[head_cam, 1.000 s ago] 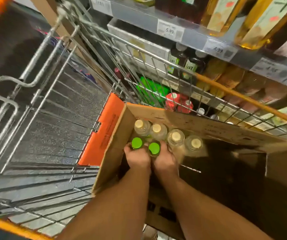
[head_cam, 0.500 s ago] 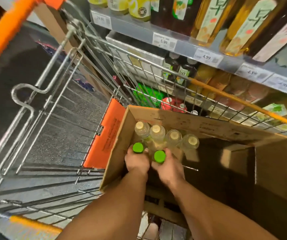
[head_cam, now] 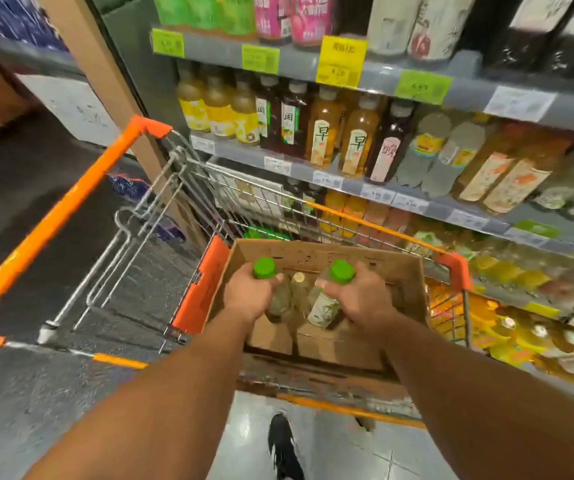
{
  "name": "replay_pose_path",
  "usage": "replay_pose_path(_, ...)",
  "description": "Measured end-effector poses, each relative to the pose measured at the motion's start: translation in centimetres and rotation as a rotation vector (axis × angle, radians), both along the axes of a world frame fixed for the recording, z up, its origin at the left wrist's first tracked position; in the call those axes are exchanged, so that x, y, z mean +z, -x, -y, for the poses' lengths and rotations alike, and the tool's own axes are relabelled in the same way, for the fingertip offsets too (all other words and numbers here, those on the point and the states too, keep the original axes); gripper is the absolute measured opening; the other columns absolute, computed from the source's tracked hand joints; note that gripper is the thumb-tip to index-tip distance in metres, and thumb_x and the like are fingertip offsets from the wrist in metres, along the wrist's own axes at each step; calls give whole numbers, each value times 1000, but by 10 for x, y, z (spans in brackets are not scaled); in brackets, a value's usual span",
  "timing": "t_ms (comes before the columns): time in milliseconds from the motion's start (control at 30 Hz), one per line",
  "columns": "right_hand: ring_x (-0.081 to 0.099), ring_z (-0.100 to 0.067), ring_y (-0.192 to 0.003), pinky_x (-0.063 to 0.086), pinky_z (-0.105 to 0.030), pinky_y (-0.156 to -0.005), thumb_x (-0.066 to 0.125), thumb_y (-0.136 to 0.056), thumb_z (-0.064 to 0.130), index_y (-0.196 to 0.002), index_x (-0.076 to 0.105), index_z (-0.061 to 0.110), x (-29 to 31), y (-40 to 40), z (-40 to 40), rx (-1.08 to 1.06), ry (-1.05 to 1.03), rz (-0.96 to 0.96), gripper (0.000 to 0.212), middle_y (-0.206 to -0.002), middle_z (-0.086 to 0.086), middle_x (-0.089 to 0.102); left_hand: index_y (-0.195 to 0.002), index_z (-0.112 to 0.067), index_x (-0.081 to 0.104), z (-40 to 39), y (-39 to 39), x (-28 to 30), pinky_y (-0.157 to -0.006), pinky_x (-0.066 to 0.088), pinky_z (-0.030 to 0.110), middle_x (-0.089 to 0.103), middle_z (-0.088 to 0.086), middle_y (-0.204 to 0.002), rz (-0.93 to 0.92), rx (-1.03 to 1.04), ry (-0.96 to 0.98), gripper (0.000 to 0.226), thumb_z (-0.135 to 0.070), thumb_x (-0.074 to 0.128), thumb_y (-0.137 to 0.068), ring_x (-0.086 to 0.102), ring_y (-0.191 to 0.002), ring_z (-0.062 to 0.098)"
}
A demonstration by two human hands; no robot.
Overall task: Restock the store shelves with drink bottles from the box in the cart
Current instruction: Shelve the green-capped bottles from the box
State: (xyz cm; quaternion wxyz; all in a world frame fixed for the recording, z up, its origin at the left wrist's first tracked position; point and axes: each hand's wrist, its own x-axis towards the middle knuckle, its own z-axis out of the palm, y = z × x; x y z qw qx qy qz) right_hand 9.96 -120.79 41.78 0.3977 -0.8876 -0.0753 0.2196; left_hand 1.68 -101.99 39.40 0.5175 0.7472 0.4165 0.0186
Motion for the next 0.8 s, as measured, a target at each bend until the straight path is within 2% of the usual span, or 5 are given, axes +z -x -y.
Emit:
replay_pose_path(167,62,-14,-75,47,-24,-64,72,-69,62,-87,62,31,108,2,79,-74,-29,184,38,-82,9,66,-115,-22,67,50,10,96,-93,53,39,73,0,-105,155,-111,22,61,-50,78,-62,68,-97,23)
replay_pose_path(400,56,-22,-74,42,-30,-58,68,-65,68,-92,60,23,238,48,206,-255,-3,399,52,-82,0,61,-106,-26,68,158,15,229,-54,54,28,73,1,-97,376,-243,93,44,-41,82,-66,69,-85,24)
replay_pose_path(533,63,-25,-81,52,-34,-69,66,-65,72,-87,64,20,289,65,260,-320,39,494,57,-83,-3,66,-90,-20,69,219,12,283,-67,59,38,72,6,-92,416,-299,59,36,-36,85,-62,67,-82,24)
replay_pose_path(667,57,-10,-59,37,-23,-45,66,-64,73,-70,57,23,313,71,295,-402,-17,518,51,-65,7,61,-82,-26,65,265,4,313,-60,58,30,66,-12,-76,420,-335,-25,37,-46,86,-59,65,-73,13)
replay_pose_path(800,56,-6,-55,34,-20,-43,65,-61,74,-72,60,24,307,63,314,-470,-32,526,51,-63,11,61,-84,-27,70,298,-16,317,-67,56,30,70,-9,-85,409,-413,-221,45,-62,79,-58,64,-74,11)
